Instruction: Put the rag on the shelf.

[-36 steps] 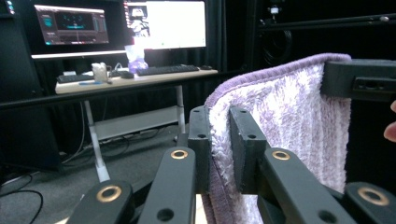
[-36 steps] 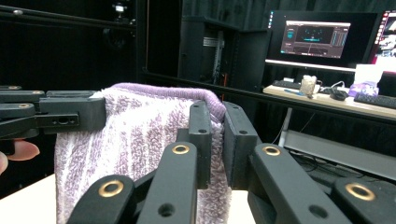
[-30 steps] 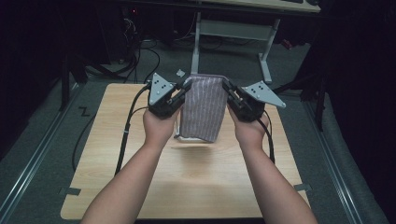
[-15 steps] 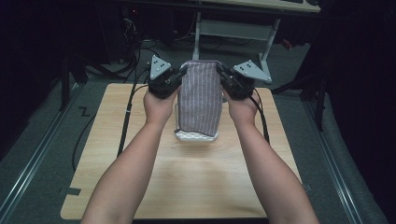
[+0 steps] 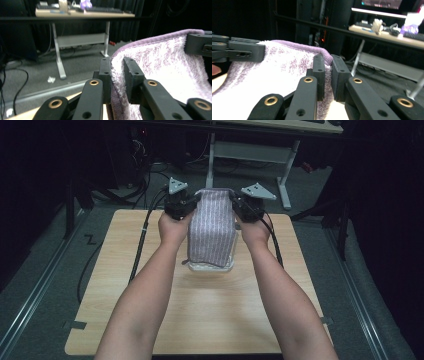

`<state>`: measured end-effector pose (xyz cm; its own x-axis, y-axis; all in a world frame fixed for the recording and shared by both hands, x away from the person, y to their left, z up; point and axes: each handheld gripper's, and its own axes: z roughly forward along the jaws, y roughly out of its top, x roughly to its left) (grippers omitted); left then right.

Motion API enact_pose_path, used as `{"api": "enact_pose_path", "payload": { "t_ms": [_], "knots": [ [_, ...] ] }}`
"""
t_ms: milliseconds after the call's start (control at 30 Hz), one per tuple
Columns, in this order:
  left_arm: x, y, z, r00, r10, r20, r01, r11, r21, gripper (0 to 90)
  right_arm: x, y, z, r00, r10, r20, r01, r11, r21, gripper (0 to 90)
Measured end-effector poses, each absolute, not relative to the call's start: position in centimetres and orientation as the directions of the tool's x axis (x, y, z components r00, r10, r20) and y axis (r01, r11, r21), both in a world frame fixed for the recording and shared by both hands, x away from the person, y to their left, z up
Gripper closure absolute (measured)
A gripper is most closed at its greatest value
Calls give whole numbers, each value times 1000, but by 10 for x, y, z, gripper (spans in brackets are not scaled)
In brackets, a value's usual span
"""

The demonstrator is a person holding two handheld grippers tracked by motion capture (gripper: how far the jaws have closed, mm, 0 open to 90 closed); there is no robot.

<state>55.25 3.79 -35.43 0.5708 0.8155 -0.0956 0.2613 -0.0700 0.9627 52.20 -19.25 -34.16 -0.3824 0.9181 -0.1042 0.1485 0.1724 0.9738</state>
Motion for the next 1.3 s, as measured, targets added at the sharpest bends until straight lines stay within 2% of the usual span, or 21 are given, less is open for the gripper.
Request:
{"api": "enact_pose_path", "payload": {
  "t_ms": [100, 133, 167, 200, 267, 700, 767, 1300],
  "knots": [
    [559, 36, -364, 583, 801, -133, 312, -70, 947, 748, 529, -194, -349, -370, 924, -93, 184, 171, 968, 813],
    [560, 37, -366, 581, 803, -132, 321, -78, 944, 703, 531, -195, -351, -364, 927, -91, 197, 172, 965, 757],
    [561, 38, -368, 573, 808, -133, 322, -73, 944, 602, 535, -196, -355, -367, 928, -60, 239, 156, 958, 661],
    [562, 44, -369, 571, 804, -167, 334, -41, 942, 567, 536, -197, -356, -369, 928, -53, 249, 154, 956, 632],
    [562, 47, -368, 561, 810, -169, 335, -36, 941, 536, 537, -198, -359, -371, 927, -53, 253, 155, 955, 616],
    [543, 53, -367, 563, 809, -170, 326, -28, 945, 526, 523, -197, -363, -392, 916, -84, 266, 200, 943, 610],
    [532, 54, -364, 566, 814, -131, 297, -53, 954, 530, 512, -198, -358, -397, 913, -89, 250, 201, 947, 604],
    [455, 65, -362, 594, 800, -81, 243, -83, 966, 531, 436, -209, -360, -432, 894, -121, 182, 218, 959, 558]
  ]
}}
